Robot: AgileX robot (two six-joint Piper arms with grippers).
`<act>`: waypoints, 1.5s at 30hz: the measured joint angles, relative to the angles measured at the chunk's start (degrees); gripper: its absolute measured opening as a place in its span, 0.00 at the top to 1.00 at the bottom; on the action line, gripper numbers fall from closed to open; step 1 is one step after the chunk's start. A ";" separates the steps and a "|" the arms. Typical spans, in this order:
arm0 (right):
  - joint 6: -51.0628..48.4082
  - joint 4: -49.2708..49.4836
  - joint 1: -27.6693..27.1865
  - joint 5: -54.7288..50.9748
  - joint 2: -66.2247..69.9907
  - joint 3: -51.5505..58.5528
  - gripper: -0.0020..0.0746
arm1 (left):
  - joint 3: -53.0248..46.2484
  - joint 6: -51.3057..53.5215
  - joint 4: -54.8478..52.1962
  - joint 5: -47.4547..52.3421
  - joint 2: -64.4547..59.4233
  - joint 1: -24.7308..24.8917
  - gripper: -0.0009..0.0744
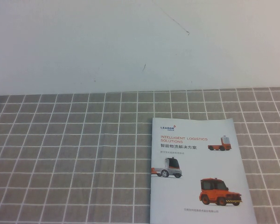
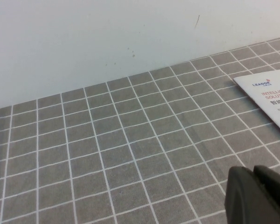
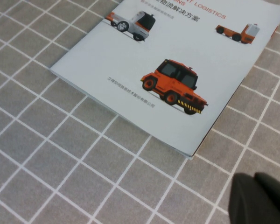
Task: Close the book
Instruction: 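Close the open booklet and leave it lying on the table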
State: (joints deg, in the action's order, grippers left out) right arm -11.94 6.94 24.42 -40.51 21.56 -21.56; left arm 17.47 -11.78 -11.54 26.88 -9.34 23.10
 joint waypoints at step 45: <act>0.00 0.94 0.00 -0.05 0.00 0.34 0.98 | -18.16 3.38 10.11 -7.59 10.13 -15.52 0.99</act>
State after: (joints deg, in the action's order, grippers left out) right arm -11.94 7.89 24.42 -40.57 21.56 -21.22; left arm -0.70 -8.40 -1.43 19.28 0.79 7.58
